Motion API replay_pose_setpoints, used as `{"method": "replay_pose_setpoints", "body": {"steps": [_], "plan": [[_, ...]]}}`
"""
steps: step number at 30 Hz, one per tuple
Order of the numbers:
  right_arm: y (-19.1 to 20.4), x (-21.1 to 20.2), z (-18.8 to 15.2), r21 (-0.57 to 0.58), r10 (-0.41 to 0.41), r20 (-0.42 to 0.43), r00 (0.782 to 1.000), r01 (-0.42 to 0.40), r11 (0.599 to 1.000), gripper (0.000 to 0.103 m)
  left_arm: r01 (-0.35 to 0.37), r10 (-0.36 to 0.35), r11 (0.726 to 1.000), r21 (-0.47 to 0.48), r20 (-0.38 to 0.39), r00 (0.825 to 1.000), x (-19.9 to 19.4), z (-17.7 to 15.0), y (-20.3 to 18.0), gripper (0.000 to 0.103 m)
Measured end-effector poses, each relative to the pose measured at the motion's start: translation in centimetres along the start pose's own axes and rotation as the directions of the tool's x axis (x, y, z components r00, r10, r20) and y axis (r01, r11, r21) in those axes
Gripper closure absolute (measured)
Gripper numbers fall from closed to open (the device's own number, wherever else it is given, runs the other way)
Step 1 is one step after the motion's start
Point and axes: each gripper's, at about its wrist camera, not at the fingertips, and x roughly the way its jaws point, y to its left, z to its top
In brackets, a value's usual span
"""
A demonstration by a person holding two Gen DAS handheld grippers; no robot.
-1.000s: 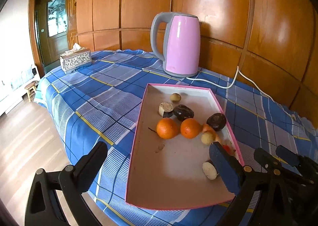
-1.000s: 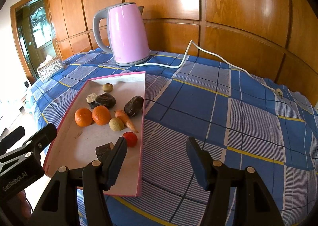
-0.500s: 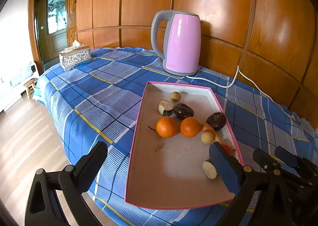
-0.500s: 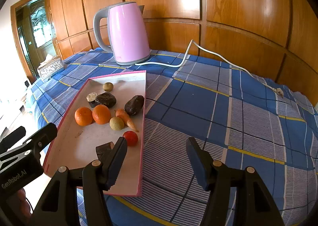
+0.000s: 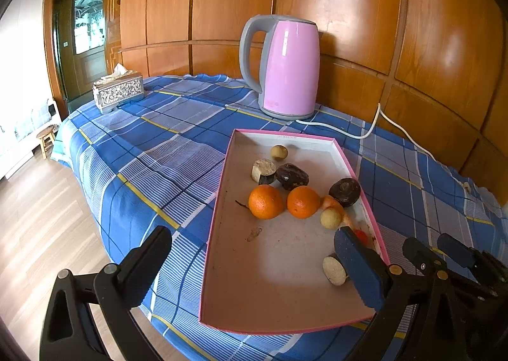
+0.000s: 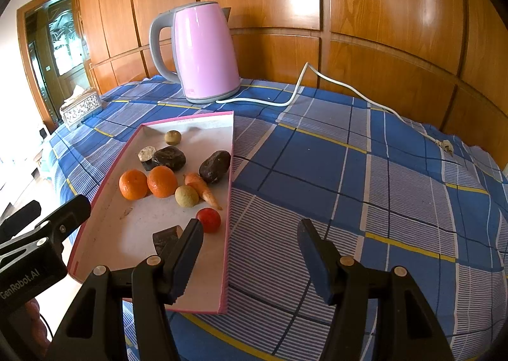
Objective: Organize fruits
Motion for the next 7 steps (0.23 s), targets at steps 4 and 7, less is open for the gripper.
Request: {"method": "replay_pose_setpoints", "body": {"steps": [4, 7], "plan": [[-0.12, 0.03, -0.08, 0.005, 0.001, 0.001, 1.000, -0.001, 1.000, 0.041, 0.004, -0.004, 1.000, 0.006, -0.011, 1.000, 0.21, -0.12, 0.02, 0.000], [-0.35, -0.02, -0.05, 0.012, 0.001, 0.006, 1.000, -0.001, 1.000, 0.041, 0.017, -0.017, 1.000, -0.002, -0.028, 0.999, 0.46, -0.20, 0.10, 0.000]]}}
